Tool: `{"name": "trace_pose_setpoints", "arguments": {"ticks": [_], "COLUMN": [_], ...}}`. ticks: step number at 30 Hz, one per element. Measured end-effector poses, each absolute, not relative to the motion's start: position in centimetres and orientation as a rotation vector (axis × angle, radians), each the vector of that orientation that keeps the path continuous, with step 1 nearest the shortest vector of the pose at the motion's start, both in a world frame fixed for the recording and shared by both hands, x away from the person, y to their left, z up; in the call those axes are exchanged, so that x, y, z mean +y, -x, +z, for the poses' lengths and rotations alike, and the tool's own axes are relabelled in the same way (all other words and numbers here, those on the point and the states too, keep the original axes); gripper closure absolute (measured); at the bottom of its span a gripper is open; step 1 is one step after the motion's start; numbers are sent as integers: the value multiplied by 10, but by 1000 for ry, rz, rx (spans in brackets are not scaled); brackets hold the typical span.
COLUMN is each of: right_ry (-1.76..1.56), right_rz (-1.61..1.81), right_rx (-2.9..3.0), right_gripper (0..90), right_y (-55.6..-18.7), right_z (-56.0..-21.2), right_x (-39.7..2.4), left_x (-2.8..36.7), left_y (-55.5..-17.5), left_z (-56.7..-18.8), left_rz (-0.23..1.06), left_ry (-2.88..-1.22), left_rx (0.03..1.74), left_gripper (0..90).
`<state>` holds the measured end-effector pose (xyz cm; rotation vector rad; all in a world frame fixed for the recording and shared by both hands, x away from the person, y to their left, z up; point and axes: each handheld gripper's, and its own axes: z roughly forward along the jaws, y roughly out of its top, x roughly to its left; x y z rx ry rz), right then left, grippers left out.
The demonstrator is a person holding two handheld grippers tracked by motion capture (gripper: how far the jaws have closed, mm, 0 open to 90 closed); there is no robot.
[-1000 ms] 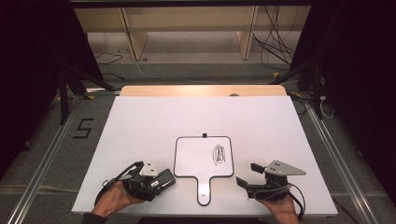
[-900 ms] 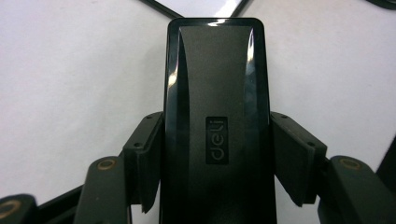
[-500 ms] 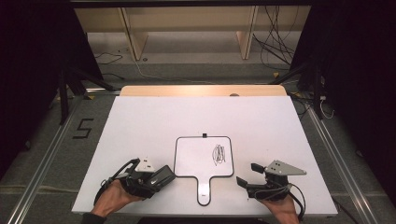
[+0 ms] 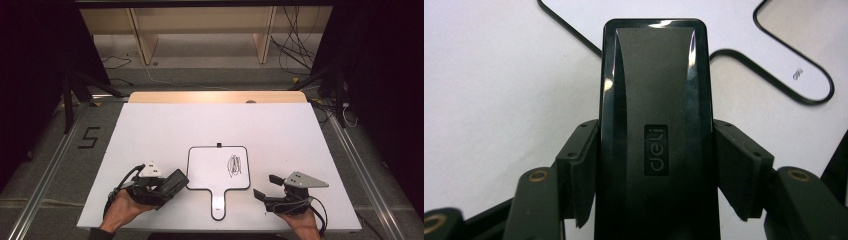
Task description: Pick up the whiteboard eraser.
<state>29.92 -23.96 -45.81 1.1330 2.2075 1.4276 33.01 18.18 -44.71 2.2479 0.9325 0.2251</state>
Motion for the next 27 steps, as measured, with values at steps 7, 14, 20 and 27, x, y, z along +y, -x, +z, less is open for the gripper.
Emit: {"name": "trace_pose_setpoints", "arguments": {"ticks": [7,14,20,27], "right_ry": [-1139,-1138,-1139,-1145], "right_rz": [1429,1434,1438,1441], "right_rx": [2205,2202,2197,2193], "right_gripper": [216,216,217,217], "right_y": [-300,-300,-300,-301], "right_z": [-458,-458,-458,-458], "right_x": [-240,-242,-243,-244], "left_x": [175,167,161,156], "left_y": [-336,-344,-348,-353], "left_z": [-442,-438,-434,-431], "left_rz": [216,212,204,207], "left_ry": [-2215,-2190,-2169,-2166], "left_rx": [955,963,972,971], "left_gripper": [401,401,400,401]}}
